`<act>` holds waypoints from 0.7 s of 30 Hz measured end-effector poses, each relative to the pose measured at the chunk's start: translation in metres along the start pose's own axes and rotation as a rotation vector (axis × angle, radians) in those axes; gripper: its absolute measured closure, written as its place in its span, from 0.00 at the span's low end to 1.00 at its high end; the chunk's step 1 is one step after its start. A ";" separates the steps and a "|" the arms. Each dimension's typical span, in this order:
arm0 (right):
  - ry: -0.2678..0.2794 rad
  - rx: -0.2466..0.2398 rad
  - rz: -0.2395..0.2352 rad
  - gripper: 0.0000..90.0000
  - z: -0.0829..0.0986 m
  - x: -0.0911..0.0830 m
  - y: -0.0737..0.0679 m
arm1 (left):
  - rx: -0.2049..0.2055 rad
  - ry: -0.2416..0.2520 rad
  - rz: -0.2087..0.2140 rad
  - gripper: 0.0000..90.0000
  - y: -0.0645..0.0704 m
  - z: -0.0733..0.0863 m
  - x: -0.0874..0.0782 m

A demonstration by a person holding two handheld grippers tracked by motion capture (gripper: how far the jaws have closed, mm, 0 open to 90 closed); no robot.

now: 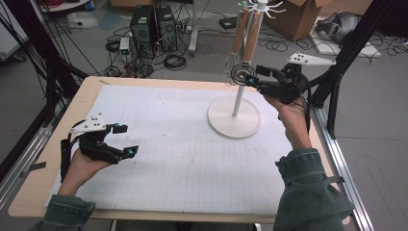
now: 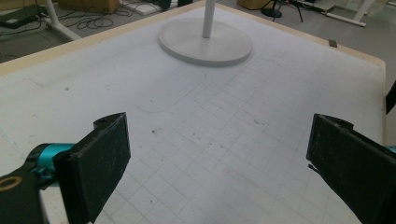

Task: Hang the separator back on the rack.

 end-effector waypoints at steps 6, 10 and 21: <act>0.015 0.013 -0.009 0.29 0.013 -0.004 -0.009 | -0.001 -0.001 -0.001 0.07 0.000 0.001 0.000; 0.004 0.023 0.003 0.24 0.023 -0.007 -0.011 | -0.007 -0.001 0.001 0.07 0.000 0.001 0.000; -0.032 -0.031 0.007 0.20 0.050 -0.015 -0.025 | -0.001 -0.006 0.004 0.07 -0.002 0.003 0.001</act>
Point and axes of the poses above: each handheld gripper's, and its own axes: x roughly forward along the jaws, z roughly out of its underside, y roughly to its right, the point moved 9 cm from there along x, roughly forward along the jaws, and after that the axes turned 13 degrees about -x, right-handed, at the moved point
